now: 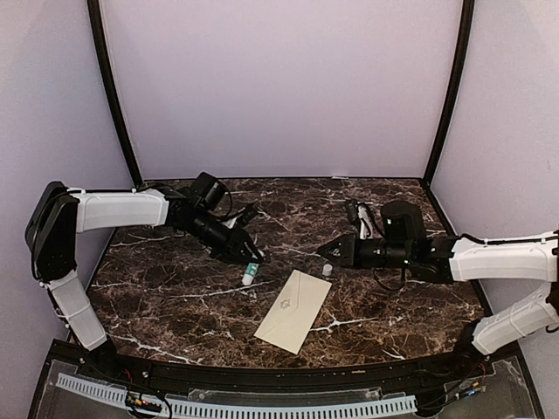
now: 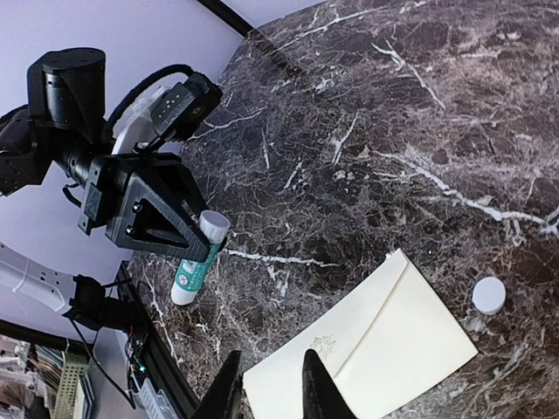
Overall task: Place the letter into the envelope and seal it
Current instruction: Screw the solid glue.
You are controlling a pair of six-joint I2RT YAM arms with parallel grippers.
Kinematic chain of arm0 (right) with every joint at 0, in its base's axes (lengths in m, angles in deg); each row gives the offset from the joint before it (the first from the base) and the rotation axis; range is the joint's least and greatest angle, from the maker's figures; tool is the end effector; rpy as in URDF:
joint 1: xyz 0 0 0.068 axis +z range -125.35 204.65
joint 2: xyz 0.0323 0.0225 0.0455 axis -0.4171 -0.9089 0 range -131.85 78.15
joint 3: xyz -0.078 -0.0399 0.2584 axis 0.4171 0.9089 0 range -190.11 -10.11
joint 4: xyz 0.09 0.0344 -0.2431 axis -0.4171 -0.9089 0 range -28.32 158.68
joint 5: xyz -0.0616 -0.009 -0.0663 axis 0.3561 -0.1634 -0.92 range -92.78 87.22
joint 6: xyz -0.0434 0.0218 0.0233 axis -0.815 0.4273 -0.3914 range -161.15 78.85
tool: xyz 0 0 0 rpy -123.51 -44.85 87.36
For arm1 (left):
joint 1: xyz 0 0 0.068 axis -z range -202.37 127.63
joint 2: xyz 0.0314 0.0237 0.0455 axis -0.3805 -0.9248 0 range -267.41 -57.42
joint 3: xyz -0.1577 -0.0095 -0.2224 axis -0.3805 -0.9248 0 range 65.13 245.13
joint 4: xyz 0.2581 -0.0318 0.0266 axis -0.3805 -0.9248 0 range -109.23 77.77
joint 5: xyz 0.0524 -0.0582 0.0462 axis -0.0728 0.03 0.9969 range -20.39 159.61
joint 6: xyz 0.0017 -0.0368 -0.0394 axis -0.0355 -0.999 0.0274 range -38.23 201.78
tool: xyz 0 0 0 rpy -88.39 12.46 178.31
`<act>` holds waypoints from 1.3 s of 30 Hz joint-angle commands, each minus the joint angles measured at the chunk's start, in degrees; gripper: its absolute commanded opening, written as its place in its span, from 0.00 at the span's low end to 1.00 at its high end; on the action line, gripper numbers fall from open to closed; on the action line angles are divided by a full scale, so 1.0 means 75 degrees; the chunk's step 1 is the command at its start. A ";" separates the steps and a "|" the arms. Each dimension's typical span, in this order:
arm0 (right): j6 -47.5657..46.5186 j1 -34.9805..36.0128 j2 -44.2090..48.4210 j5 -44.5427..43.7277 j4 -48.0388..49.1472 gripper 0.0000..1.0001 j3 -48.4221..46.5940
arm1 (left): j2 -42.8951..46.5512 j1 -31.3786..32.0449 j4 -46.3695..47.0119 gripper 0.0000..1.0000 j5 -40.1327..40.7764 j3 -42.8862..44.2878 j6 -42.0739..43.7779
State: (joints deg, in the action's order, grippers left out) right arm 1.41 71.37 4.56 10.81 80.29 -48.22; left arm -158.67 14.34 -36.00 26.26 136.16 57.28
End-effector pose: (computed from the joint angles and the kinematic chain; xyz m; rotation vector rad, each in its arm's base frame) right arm 0.1852 0.2089 0.2296 -0.2494 2.1839 1.1885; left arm 0.2838 -0.2421 0.2201 0.6251 2.6101 -1.3510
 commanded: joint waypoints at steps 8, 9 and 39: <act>-0.0268 0.0333 -0.0055 -0.0225 0.0806 0.53 -0.0124 | 0.1769 -0.0298 0.3072 0.00 0.0576 -0.1902 -0.1969; -0.0289 0.0428 -0.0178 -0.0221 0.0896 0.58 -0.0212 | 0.1851 -0.0299 0.3366 0.00 0.0653 -0.2018 -0.2312; -0.0636 0.1111 -0.1421 0.1671 0.1569 0.65 -0.2373 | 0.3661 0.0091 0.3386 0.00 0.0707 -0.2447 0.1591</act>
State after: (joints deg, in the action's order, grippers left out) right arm -4.01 79.72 -7.02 19.48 89.28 -64.13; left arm -134.23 13.58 -5.71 30.10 115.70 59.60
